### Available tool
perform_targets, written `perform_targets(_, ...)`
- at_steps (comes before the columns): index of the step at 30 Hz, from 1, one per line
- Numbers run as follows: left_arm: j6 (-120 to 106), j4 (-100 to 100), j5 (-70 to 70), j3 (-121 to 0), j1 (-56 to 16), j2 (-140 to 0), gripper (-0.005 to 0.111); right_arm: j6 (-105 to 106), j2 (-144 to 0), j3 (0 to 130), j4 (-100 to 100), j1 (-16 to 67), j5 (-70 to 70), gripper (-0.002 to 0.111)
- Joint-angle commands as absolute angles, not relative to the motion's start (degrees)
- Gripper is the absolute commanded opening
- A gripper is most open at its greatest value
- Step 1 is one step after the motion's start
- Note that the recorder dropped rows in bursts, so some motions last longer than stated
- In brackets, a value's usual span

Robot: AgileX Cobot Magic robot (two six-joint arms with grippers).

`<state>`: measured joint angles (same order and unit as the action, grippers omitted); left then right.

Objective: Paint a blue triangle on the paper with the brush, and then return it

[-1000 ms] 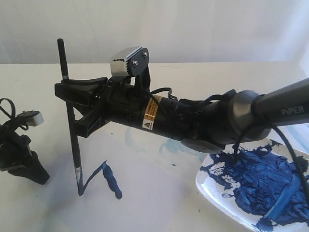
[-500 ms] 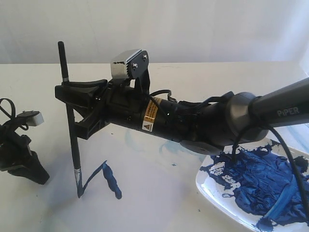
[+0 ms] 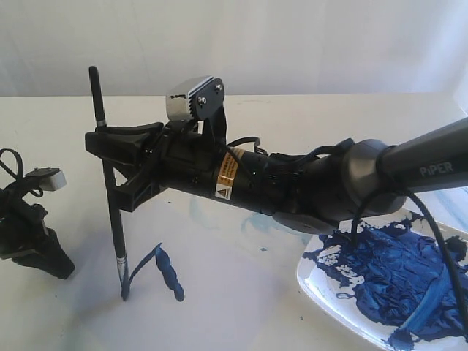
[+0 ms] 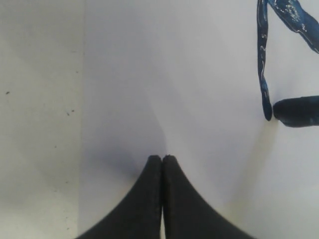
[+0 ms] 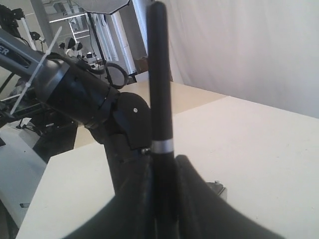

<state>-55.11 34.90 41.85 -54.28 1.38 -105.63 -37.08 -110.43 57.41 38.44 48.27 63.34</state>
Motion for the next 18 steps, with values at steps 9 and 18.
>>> perform_targets(9,-55.28,35.88,43.06,-53.74,1.53,-105.57,0.0,-38.97,-110.6,57.56,40.75,47.96,61.65,0.0)
perform_targets(18,-55.28,35.88,43.06,-53.74,1.53,-105.57,0.0,-39.26,-110.24,57.56,41.05,47.96,60.04,0.0)
